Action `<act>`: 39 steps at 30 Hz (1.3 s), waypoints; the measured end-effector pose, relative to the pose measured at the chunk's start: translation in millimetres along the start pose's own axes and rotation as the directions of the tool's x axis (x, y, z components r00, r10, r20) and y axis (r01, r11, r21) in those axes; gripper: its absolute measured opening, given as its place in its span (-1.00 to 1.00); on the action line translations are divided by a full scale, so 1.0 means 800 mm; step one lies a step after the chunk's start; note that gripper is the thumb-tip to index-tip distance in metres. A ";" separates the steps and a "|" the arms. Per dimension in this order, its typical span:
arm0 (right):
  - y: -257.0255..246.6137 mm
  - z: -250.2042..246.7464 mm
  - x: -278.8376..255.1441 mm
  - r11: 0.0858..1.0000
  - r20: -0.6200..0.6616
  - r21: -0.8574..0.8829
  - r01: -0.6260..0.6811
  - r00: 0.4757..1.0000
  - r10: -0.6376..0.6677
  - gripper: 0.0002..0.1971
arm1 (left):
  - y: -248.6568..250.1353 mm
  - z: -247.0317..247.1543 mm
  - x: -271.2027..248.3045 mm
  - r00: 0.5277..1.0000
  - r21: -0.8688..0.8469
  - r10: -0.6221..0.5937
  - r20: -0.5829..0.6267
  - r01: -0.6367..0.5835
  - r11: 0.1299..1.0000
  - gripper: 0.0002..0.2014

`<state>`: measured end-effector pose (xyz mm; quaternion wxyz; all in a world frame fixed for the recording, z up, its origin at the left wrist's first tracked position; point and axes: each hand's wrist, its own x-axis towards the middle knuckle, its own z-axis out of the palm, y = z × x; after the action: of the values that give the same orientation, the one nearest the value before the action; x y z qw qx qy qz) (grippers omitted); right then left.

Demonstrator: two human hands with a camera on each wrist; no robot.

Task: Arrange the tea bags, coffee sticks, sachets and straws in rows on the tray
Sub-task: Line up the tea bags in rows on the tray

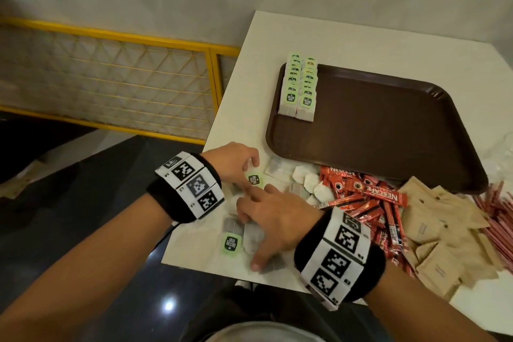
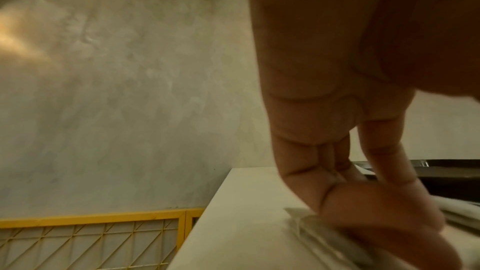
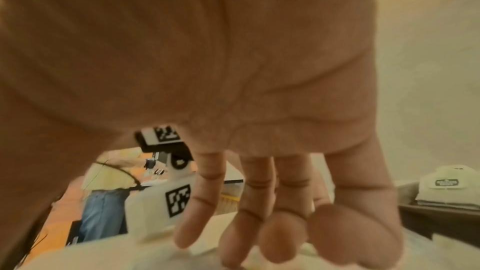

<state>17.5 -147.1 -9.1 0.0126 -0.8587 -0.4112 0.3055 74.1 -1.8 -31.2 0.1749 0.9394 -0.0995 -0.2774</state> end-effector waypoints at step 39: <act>0.240 -0.127 0.072 0.334 -0.045 0.914 -0.232 0.759 0.650 -0.83 | 0.028 -0.106 0.151 0.965 -0.576 -0.138 -0.222 -0.016 0.817 -0.85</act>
<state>233.0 -209.9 -8.6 0.4435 -0.8500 0.0717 0.2750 218.9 -33.6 -14.7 0.4515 0.8734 0.0421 -0.1778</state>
